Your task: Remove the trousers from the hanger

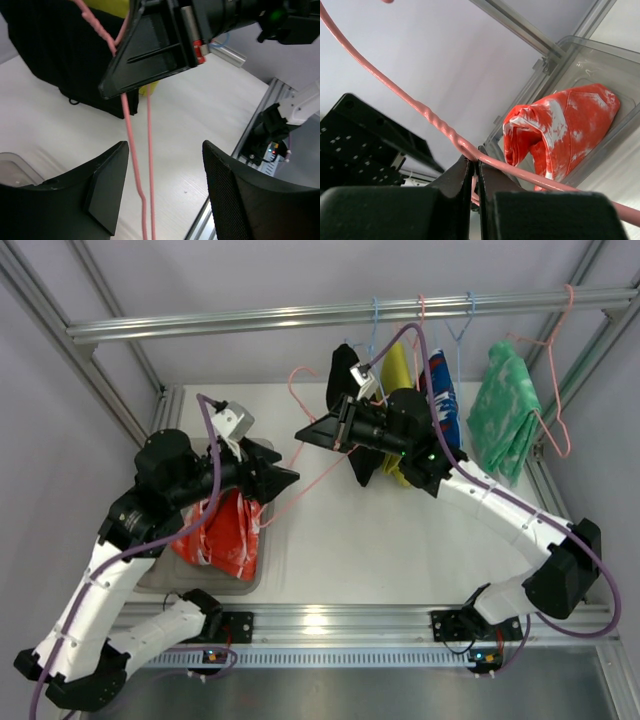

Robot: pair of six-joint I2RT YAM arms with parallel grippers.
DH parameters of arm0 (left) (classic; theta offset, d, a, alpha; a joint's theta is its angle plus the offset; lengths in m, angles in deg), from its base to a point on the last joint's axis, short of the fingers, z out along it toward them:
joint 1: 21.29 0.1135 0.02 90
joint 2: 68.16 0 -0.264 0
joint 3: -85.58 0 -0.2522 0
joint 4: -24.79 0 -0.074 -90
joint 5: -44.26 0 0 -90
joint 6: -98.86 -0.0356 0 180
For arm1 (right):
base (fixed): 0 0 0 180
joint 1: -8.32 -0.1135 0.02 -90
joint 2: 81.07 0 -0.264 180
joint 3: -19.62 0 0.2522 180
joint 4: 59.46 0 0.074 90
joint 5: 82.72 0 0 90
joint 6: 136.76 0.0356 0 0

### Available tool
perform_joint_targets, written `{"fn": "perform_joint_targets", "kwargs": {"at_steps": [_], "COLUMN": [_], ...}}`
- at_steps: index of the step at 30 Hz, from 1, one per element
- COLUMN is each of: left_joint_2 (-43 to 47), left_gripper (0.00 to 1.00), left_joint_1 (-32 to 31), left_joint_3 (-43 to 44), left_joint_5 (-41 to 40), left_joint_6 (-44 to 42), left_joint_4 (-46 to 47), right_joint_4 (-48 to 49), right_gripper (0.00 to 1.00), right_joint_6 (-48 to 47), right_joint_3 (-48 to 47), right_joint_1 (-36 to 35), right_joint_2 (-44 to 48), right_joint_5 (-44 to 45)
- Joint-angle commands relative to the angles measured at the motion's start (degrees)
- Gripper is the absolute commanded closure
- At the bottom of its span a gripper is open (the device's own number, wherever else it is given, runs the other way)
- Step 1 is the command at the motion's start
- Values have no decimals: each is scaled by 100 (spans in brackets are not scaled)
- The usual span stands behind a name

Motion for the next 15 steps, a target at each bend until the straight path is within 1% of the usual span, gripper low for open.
{"fn": "perform_joint_targets", "kwargs": {"at_steps": [1, 6, 8, 10, 11, 13, 14, 15], "left_joint_2": [-316, -799, -878, -931, -923, -870, -844, -739], "left_gripper": [35, 37, 42, 47, 54, 63, 70, 87], "left_joint_1": [13, 13, 4, 4, 4, 4, 4, 4], "left_joint_3": [52, 183, 210, 236, 228, 175, 105, 61], "left_joint_5": [-580, -440, -396, -186, -115, 43, 35, 17], "left_joint_6": [-293, -513, -548, -566, -557, -513, -478, -417], "left_joint_4": [-168, -458, -467, -388, -362, -291, -204, -177], "right_joint_4": [478, 654, 706, 742, 768, 829, 856, 865], "right_gripper": [100, 100, 100, 100, 100, 100, 100, 100], "right_joint_6": [68, 112, 121, 104, 104, 112, 121, 121], "right_joint_3": [-13, -83, -109, -144, -144, -162, -171, -197], "right_joint_1": [-81, -90, -90, -90, -98, -98, -90, -90], "right_joint_2": [285, 285, 277, 268, 268, 224, 207, 180], "right_joint_5": [-155, -295, -357, -401, -410, -480, -498, -533]}}
